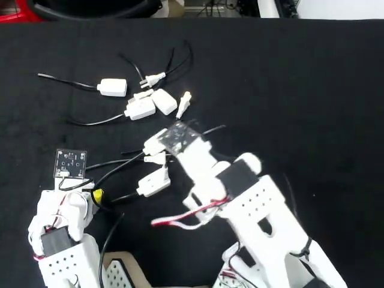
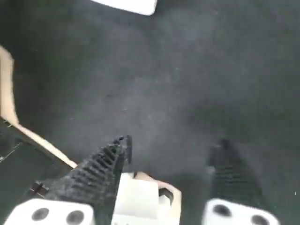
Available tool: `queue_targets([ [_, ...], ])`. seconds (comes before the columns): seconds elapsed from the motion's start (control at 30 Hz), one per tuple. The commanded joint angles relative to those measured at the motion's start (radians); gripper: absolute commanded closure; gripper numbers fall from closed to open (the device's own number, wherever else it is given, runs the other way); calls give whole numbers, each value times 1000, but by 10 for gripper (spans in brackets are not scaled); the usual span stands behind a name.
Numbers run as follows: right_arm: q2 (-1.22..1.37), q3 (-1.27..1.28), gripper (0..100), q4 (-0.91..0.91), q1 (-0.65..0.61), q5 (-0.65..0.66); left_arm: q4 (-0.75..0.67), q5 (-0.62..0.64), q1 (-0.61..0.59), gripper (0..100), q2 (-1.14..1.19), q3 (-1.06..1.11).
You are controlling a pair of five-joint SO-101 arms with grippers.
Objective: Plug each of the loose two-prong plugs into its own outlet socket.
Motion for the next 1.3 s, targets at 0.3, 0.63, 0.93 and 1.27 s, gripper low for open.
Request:
queue_targets([
  [0.3,-24,45,951,-256,408,83,-5,5,2,693,-6,18],
  [0.63,-16,108,953,-427,588,207,114,5,196,693,5,-260],
  [0.93,-16,134,953,-427,589,209,-140,-41,654,693,308,-294],
  [1.27,-16,134,953,-430,589,209,-331,-176,725,693,1112,-619],
])
